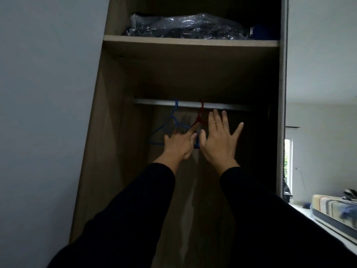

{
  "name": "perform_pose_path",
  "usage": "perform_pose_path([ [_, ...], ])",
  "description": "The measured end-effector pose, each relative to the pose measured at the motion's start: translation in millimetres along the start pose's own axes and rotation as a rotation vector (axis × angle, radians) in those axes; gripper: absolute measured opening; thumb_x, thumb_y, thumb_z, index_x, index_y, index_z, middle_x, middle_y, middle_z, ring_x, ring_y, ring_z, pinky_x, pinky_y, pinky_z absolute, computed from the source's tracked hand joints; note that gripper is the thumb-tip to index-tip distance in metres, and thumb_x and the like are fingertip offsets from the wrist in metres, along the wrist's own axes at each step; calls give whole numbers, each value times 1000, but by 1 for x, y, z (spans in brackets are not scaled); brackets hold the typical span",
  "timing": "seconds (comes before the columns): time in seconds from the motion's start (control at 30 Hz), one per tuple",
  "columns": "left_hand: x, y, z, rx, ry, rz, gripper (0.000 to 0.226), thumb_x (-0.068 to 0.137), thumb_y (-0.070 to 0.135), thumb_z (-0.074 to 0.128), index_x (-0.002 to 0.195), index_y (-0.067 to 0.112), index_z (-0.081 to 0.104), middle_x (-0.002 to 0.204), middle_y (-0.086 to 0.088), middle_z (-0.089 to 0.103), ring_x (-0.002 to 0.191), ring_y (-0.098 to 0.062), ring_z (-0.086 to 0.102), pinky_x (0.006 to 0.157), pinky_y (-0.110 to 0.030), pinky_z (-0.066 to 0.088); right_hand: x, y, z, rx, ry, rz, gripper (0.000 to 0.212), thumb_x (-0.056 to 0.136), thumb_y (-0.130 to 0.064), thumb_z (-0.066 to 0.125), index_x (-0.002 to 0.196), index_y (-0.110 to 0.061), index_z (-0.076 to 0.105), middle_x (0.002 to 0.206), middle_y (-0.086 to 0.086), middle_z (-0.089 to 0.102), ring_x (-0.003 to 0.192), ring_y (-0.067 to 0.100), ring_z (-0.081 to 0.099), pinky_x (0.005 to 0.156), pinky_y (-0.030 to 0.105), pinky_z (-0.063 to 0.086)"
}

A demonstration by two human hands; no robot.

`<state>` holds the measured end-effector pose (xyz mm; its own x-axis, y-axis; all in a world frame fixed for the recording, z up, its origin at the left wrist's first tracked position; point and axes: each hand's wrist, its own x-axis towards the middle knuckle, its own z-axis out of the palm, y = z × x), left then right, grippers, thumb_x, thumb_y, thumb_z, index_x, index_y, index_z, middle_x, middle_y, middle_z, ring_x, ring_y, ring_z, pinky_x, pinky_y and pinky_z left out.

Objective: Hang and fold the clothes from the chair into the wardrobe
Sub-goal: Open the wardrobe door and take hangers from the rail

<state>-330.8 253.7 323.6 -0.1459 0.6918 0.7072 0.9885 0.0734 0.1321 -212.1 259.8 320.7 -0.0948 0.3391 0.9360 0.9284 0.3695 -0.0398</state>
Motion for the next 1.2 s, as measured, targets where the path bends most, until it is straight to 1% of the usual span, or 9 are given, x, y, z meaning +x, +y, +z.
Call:
perform_pose_path([
  [0.1,5,4,-6,16,-37,-11,46,102,39,16,147,41,11,147,-13,38,134,-34,37,108,-59,21,3,4,2,-9,1,67,61,98,-42,28,152,-17,13,160,2,13,148,21,7,112,61,-2],
  [0.2,4,7,-9,66,-91,-10,46,102,36,20,147,34,18,146,-12,40,132,-33,41,108,-59,21,3,4,4,21,-18,143,57,98,-39,35,148,-15,25,150,10,32,133,27,37,106,53,29],
  [0.27,1,6,-9,27,-77,-44,45,101,41,19,144,32,27,140,-13,46,129,-34,43,106,-57,23,1,3,6,43,-37,166,53,96,-36,41,145,-15,30,138,11,41,119,26,48,96,45,40],
  [0.4,-7,-9,-11,-213,5,-180,45,95,46,35,129,20,47,130,-15,54,121,-34,49,103,-50,35,-7,-1,8,108,-108,153,48,93,-28,50,138,-15,38,126,11,45,108,24,53,89,38,45],
  [0.57,-18,-19,-24,-484,44,-340,46,93,12,48,138,10,35,129,-18,50,112,-35,54,85,-35,47,-13,-11,7,177,-147,142,38,97,-16,47,134,-11,43,124,12,49,105,23,56,85,33,50],
  [0.67,-20,-25,-30,-533,93,-413,43,92,4,49,134,4,38,129,-20,49,113,-36,54,88,-38,49,-16,-17,9,215,-148,126,36,98,-13,47,133,-10,44,123,12,52,104,22,59,82,30,51],
  [0.9,-20,-31,-36,-496,192,-350,46,91,2,49,135,10,39,119,-17,56,105,-33,59,87,-43,54,-19,-24,6,189,-184,134,39,98,-16,44,136,-9,40,128,13,54,112,24,57,91,35,49],
  [1.03,-22,-36,-41,-533,256,-353,45,91,1,46,133,15,41,114,-14,58,98,-30,61,82,-43,56,-20,-33,1,57,-124,94,57,96,-28,43,148,-12,25,151,10,34,142,25,26,114,52,18],
  [1.2,-36,-53,-46,-536,368,-336,45,92,6,47,134,24,43,117,-5,60,100,-22,61,83,-41,56,-21,-45,-13,-38,-93,11,62,98,-32,34,152,-11,11,160,7,12,148,23,1,114,58,-5],
])
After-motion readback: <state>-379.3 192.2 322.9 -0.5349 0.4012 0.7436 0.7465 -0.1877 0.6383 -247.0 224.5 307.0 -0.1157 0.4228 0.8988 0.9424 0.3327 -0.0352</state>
